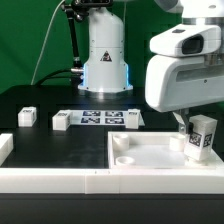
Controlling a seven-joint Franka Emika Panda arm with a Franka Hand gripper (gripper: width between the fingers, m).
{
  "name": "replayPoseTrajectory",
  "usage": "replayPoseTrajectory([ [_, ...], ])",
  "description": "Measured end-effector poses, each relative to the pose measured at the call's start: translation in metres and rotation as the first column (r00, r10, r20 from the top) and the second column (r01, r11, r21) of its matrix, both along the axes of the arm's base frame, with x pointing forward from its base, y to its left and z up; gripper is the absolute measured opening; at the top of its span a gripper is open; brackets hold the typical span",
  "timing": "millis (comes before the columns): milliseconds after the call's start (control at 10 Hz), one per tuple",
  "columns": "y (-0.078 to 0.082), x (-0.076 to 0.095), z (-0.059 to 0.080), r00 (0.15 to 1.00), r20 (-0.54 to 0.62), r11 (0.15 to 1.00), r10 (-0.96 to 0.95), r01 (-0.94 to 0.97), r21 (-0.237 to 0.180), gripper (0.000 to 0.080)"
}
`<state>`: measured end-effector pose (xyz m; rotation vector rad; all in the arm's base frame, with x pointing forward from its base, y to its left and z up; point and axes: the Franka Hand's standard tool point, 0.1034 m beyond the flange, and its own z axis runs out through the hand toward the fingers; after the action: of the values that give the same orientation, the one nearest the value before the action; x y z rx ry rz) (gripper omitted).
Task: Assemble one leg
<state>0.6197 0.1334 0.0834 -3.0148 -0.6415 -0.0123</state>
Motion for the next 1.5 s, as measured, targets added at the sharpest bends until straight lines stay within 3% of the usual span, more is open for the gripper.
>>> replayPoseTrajectory([
  [200, -0.001, 0.000, 0.000, 0.996, 0.008, 0.996, 0.091, -0.091, 0.001, 0.0649],
  [400, -0.001, 0.000, 0.000, 0.996, 0.008, 0.996, 0.090, -0.090, 0.001, 0.0399],
  [500, -0.001, 0.001, 0.000, 0.996, 0.008, 0.996, 0.090, -0.090, 0.000, 0.0399],
  [600, -0.003, 0.001, 0.000, 0.996, 0.007, 0.996, 0.087, -0.087, -0.001, 0.0308],
  [800, -0.004, 0.002, 0.000, 0.999, 0.015, 0.999, 0.047, -0.047, 0.000, 0.0306],
  [1000, -0.007, 0.004, 0.000, 0.990, 0.015, 0.990, -0.142, 0.142, 0.002, 0.0304],
  [1200, -0.011, 0.006, -0.001, 0.940, 0.037, 0.941, -0.340, 0.339, 0.018, 0.0303],
  [1500, -0.017, 0.008, -0.002, 0.811, 0.058, 0.812, -0.583, 0.579, 0.073, 0.0298],
])
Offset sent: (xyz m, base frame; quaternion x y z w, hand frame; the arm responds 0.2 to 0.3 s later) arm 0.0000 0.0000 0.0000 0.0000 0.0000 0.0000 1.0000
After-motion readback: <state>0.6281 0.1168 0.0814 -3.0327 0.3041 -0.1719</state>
